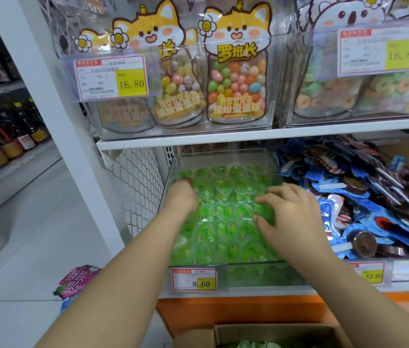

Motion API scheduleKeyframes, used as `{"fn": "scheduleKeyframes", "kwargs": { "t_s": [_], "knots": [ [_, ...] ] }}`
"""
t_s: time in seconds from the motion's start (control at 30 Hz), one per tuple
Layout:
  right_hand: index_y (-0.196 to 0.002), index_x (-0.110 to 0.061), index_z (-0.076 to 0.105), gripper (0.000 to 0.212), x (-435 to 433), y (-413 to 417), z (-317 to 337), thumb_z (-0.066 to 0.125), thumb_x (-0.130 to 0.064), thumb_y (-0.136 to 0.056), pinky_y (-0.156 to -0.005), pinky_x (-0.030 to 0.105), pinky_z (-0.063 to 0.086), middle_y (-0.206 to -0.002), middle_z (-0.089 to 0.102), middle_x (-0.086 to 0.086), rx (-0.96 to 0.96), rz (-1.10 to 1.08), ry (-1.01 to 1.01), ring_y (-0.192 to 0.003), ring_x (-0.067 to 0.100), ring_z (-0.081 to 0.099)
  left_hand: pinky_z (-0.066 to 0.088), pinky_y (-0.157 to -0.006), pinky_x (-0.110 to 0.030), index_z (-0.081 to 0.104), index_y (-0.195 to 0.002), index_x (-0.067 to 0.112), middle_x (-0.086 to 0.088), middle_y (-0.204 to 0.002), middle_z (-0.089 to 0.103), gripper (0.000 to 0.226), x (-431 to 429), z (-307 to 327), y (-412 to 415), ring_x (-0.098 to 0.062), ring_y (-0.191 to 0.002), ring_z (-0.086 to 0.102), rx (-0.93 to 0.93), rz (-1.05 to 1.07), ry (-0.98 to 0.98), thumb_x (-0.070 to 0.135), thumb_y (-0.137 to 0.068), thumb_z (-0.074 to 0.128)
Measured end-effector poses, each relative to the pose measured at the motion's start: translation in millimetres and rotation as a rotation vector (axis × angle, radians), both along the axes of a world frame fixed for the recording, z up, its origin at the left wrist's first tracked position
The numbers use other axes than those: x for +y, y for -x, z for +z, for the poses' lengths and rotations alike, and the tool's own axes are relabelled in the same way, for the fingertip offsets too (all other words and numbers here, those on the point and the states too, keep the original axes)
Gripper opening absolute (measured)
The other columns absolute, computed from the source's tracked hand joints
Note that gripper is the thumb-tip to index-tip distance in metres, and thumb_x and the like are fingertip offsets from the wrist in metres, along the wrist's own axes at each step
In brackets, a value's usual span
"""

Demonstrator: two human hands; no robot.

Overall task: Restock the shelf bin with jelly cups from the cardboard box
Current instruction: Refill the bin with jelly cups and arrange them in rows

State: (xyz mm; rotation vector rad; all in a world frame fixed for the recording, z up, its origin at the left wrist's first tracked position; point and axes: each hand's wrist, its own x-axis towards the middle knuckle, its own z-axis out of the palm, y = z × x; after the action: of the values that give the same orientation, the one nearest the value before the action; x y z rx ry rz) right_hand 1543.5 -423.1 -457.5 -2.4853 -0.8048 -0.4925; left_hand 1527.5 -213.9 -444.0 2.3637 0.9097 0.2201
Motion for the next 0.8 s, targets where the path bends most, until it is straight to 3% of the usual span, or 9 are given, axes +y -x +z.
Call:
{"fn": "scheduleKeyframes", "kwargs": {
  "t_s": [0.07,0.13,0.2,0.27,0.33,0.5,0.6,0.7,0.8],
  "knots": [
    [-0.094,-0.021,0.073,0.027,6.8,9.7,2.6,0.080,-0.026,-0.068,-0.089,0.042,0.039,-0.103,0.066,0.002,-0.061,0.048,-0.018,-0.106,0.031,0.055,0.043,-0.099,-0.032,0.048,-0.136,0.011,-0.014,-0.133,0.053,0.039,-4.4,17.0,18.0,-0.030,-0.117,0.054,-0.015,-0.095,-0.093,0.017,-0.098,0.049],
    [-0.105,-0.026,0.069,0.027,18.1,22.6,8.0,0.071,-0.031,-0.079,-0.093,0.036,0.034,-0.111,0.063,-0.005,-0.013,0.142,0.015,-0.112,0.023,0.051,0.039,-0.091,-0.022,0.052,-0.133,0.014,-0.007,-0.125,0.059,0.037,-7.7,31.7,45.4,-0.022,-0.112,0.056,-0.130,-0.147,-0.128,0.013,-0.097,0.050],
    [-0.119,-0.028,0.062,0.032,31.9,33.2,10.8,0.061,-0.034,-0.088,-0.100,0.030,0.035,-0.123,0.059,-0.011,0.161,0.301,0.071,-0.118,0.013,0.049,0.037,-0.077,-0.018,0.058,-0.125,0.017,0.001,-0.108,0.062,0.032,-8.9,38.5,75.5,-0.015,-0.096,0.057,-0.243,-0.145,-0.134,0.010,-0.096,0.049],
    [-0.124,-0.027,0.059,0.036,50.4,40.5,11.7,0.061,-0.031,-0.089,-0.093,0.020,0.038,-0.127,0.058,-0.010,0.353,0.425,0.116,-0.114,0.009,0.052,0.036,-0.073,-0.019,0.061,-0.119,0.019,0.005,-0.102,0.060,0.028,-8.1,38.7,97.8,-0.013,-0.091,0.057,-0.320,-0.149,-0.122,0.011,-0.096,0.049],
    [-0.127,-0.026,0.056,0.041,68.0,46.0,10.2,0.063,-0.029,-0.087,-0.085,0.016,0.036,-0.128,0.057,-0.008,0.421,0.475,0.146,-0.111,0.009,0.053,0.034,-0.071,-0.016,0.062,-0.118,0.019,0.007,-0.100,0.058,0.026,-6.4,33.8,107.9,-0.011,-0.090,0.055,-0.313,-0.170,-0.094,0.012,-0.097,0.048],
    [-0.135,-0.027,0.045,0.058,99.2,54.8,-3.4,0.067,-0.023,-0.082,-0.096,0.030,0.044,-0.134,0.053,0.001,0.495,0.491,0.205,-0.118,0.021,0.051,0.037,-0.079,-0.017,0.063,-0.116,0.021,0.006,-0.103,0.060,0.025,-5.6,17.6,113.6,-0.010,-0.096,0.054,-0.379,-0.110,-0.004,0.014,-0.097,0.048],
    [-0.127,-0.032,0.052,0.053,107.8,54.0,-11.6,0.070,-0.026,-0.077,-0.089,0.036,0.048,-0.127,0.058,0.004,0.456,0.470,0.217,-0.110,0.024,0.056,0.038,-0.082,-0.017,0.063,-0.115,0.022,0.005,-0.106,0.062,0.025,-4.6,14.1,112.6,-0.008,-0.097,0.054,-0.406,-0.112,0.017,0.014,-0.097,0.049],
    [-0.123,-0.026,0.058,0.045,100.4,49.4,-3.2,0.071,-0.029,-0.080,-0.089,0.027,0.045,-0.119,0.062,0.001,0.417,0.401,0.040,-0.107,0.019,0.058,0.041,-0.087,-0.016,0.062,-0.117,0.023,0.009,-0.103,0.060,0.034,-3.3,18.8,116.6,-0.007,-0.099,0.056,-0.437,-0.141,0.036,0.003,-0.094,0.046],
    [-0.105,-0.018,0.066,0.026,81.5,39.1,15.9,0.067,-0.033,-0.085,-0.067,0.013,0.043,-0.093,0.064,-0.001,0.650,0.304,-0.396,-0.078,0.010,0.057,0.037,-0.083,-0.001,0.058,-0.122,0.024,0.010,-0.109,0.056,0.053,-6.8,25.1,123.6,-0.003,-0.100,0.053,-0.414,-0.293,-0.033,-0.010,-0.084,0.044]
  ]
}}
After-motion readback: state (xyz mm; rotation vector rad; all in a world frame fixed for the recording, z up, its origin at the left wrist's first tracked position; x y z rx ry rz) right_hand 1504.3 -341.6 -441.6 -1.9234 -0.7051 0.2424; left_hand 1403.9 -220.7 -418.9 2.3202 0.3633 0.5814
